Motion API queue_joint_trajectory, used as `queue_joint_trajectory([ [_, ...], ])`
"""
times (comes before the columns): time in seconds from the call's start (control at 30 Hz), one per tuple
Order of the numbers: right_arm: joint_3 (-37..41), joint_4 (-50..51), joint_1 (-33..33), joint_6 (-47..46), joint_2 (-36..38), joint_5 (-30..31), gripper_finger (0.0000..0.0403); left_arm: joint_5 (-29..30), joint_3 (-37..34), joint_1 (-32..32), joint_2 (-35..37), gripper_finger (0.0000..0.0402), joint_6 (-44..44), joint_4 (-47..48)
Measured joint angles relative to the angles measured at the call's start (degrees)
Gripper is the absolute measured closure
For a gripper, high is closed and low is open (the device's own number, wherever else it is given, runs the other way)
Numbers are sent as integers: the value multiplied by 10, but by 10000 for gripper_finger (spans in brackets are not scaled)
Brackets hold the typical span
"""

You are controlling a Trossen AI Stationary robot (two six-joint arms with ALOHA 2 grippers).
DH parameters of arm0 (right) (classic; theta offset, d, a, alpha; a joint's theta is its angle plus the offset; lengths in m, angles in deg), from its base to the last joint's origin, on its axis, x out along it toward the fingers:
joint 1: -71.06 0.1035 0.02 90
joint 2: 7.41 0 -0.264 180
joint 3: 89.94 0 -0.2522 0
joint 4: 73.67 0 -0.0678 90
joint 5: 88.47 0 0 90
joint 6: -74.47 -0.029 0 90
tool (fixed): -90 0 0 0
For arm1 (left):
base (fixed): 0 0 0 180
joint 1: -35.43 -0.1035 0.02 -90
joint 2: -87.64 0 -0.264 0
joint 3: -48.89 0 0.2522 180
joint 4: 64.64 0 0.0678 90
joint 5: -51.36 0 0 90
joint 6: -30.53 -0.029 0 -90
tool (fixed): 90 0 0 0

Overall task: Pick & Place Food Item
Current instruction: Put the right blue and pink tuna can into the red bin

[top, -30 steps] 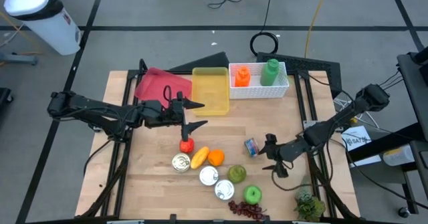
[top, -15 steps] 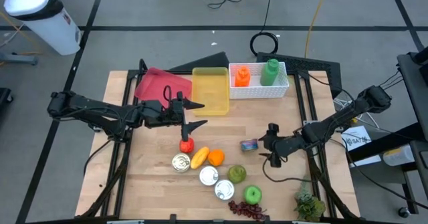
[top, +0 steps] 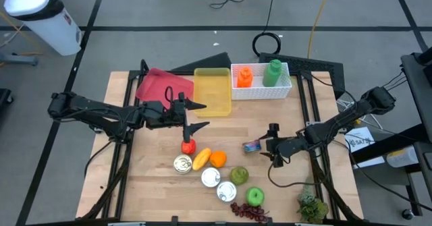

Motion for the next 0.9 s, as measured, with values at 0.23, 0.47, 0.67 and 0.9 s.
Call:
queue_joint_trajectory([
  [0.23, 0, 0, -37, 9, -4, -4, 124, 0, 0, 0, 0, 87, 0, 0],
  [0.47, 0, -19, -63, 16, -32, -64, 124, 0, 0, 0, 0, 96, 0, 0],
  [0.67, 0, -83, -64, 92, -76, -60, 124, 0, 0, 0, 0, 85, 0, 0],
  [0.9, 0, -83, -63, 42, -86, -66, 124, 0, 0, 0, 0, 72, 0, 1],
])
